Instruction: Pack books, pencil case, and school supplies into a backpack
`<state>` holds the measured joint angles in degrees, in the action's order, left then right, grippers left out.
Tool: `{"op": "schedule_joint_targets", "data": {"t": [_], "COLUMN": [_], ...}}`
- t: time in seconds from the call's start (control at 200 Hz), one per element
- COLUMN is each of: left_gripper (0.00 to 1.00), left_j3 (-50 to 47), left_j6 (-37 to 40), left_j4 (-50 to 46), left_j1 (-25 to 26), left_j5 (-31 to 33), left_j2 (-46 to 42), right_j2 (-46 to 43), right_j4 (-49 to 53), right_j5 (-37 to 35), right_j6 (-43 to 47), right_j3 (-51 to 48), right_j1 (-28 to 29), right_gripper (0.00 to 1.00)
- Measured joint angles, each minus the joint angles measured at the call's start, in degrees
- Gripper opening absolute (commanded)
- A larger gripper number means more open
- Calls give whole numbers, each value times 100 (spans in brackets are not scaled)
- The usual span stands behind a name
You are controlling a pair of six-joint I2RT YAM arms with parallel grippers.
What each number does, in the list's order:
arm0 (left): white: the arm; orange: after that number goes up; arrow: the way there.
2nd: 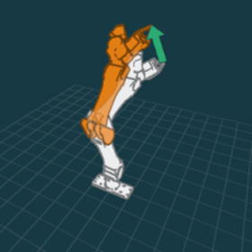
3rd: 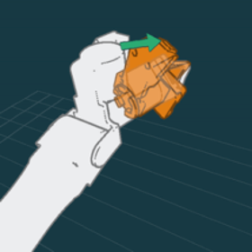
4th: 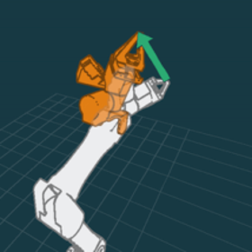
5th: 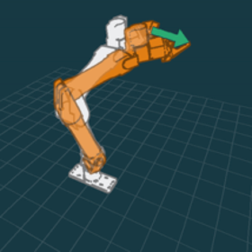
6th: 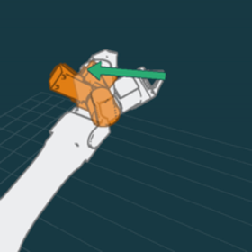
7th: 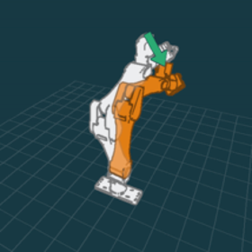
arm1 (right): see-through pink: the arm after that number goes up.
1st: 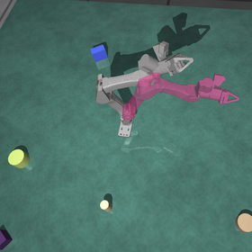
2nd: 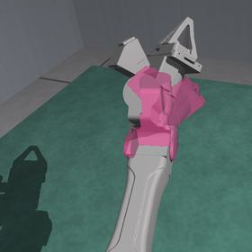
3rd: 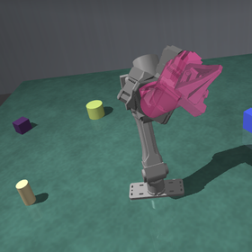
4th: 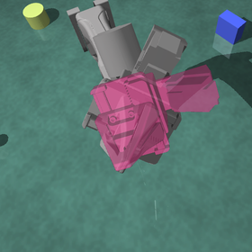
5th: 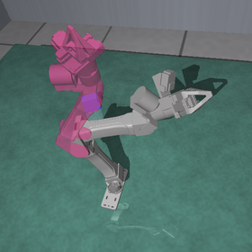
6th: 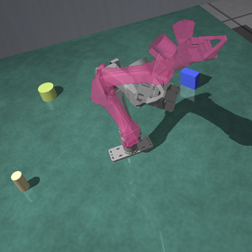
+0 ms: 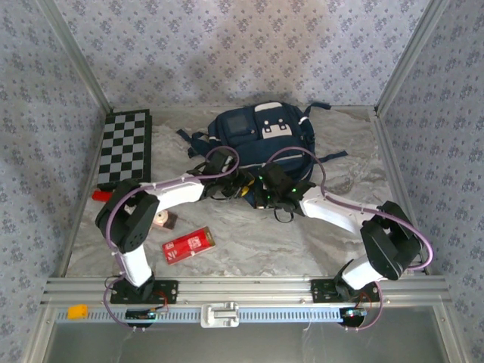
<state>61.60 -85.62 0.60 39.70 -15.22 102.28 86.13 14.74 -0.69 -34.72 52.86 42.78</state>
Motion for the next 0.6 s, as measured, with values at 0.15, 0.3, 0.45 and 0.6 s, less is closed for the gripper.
{"op": "schedule_joint_targets", "data": {"t": [0.15,0.3,0.45,0.6], "left_gripper": [1,0,0,0], "left_j3": [168,173,166,114], "left_j6": [17,33,219,570], "left_j4": [-125,-195,-402,-702], "left_j1": [7,7,-22,-179], "left_j5": [66,133,195,120], "left_j2": [103,83,-162,-542], "right_j2": [138,175,140,-245], "right_j4": [52,278,472,684], "right_j5": [-133,-319,-455,-474], "right_j6": [0,-17,-24,-24], "right_j3": [173,286,289,142], "right_j1": [0,24,63,-24], "right_gripper": [0,0,0,0]}}
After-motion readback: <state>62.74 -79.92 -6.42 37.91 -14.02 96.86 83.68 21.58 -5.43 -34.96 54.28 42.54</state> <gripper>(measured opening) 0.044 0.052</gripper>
